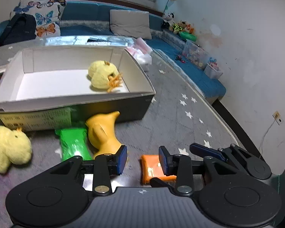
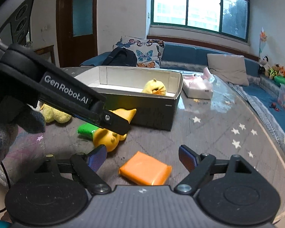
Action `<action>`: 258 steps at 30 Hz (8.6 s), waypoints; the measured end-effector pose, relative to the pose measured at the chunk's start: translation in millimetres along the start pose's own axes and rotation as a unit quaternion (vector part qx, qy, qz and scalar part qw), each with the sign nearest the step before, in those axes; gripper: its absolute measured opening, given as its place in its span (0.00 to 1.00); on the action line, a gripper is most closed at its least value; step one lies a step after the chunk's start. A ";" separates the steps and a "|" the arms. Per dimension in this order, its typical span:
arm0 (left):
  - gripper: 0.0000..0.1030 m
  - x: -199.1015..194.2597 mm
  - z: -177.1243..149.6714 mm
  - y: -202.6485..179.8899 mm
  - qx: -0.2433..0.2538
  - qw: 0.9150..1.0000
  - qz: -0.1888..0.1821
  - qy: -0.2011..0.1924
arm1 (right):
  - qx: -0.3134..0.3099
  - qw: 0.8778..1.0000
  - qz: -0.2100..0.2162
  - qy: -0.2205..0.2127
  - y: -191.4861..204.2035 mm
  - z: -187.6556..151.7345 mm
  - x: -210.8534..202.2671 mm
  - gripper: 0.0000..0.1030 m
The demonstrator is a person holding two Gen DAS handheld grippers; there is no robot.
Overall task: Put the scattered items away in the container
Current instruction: 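Move the left tool down to the orange clay block, then close the left tool on the orange clay block, then lift the orange block with the left tool into the box beside the chick, then open the left tool to drop the orange block and withdraw, then move the left tool to the yellow rubber duck and grasp it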
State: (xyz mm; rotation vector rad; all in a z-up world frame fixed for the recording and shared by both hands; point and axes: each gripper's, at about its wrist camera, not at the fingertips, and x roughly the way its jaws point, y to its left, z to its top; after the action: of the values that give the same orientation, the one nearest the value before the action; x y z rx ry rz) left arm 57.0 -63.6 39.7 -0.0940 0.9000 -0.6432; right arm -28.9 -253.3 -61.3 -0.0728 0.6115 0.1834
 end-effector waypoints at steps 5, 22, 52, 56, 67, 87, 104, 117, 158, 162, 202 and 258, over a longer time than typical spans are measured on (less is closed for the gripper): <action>0.38 3.7 -7.7 -1.8 0.000 1.000 0.000 0.009 | 0.003 1.000 -0.002 0.007 -0.4 -6.4 -0.1 0.82; 0.38 16.2 -15.0 -3.8 -0.012 0.999 -0.013 0.036 | 0.024 0.999 -0.003 0.046 -2.7 -26.8 10.8 0.83; 0.38 36.9 -12.6 -4.5 -0.038 0.997 -0.040 0.051 | 0.038 0.998 0.001 0.052 0.8 -27.7 13.5 0.66; 0.38 38.3 -12.3 -2.8 -0.052 0.996 -0.044 0.050 | 0.039 0.998 0.002 0.050 -2.6 -26.6 14.0 0.65; 0.38 42.3 -13.1 -5.7 -0.063 0.996 -0.041 0.050 | 0.039 0.998 -0.013 0.050 -0.9 -28.1 12.1 0.74; 0.38 38.1 -11.3 -9.2 -0.076 0.994 -0.057 0.056 | 0.014 0.998 -0.046 0.042 -0.1 -30.5 13.5 0.75; 0.38 56.7 -12.4 0.6 -0.095 0.991 -0.059 0.080 | 0.025 0.998 -0.035 0.041 -4.3 -31.3 12.2 0.64; 0.38 41.4 -11.7 0.8 -0.106 0.990 -0.068 0.064 | 0.023 0.999 -0.030 0.030 -1.3 -26.3 2.1 0.62; 0.38 57.6 113.2 71.0 -0.164 0.986 -0.034 -0.008 | -0.075 0.997 0.006 0.010 -17.3 112.0 120.0 0.62; 0.38 66.0 113.9 75.6 -0.169 0.985 -0.036 -0.003 | -0.078 0.997 0.006 0.019 -20.2 111.3 128.6 0.62; 0.38 44.4 103.2 64.7 -0.134 0.990 -0.013 -0.032 | -0.066 0.998 -0.013 -0.010 -17.7 99.8 101.0 0.70; 0.38 22.8 25.4 70.8 -0.121 0.993 0.012 0.000 | -0.055 0.996 0.058 0.034 35.9 16.8 62.5 0.75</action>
State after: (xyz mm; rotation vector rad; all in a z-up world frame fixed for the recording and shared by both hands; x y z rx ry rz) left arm 120.4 -23.7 15.9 -0.2999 0.9752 -0.5102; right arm 23.8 -206.7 -84.1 -0.1496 0.6731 0.3275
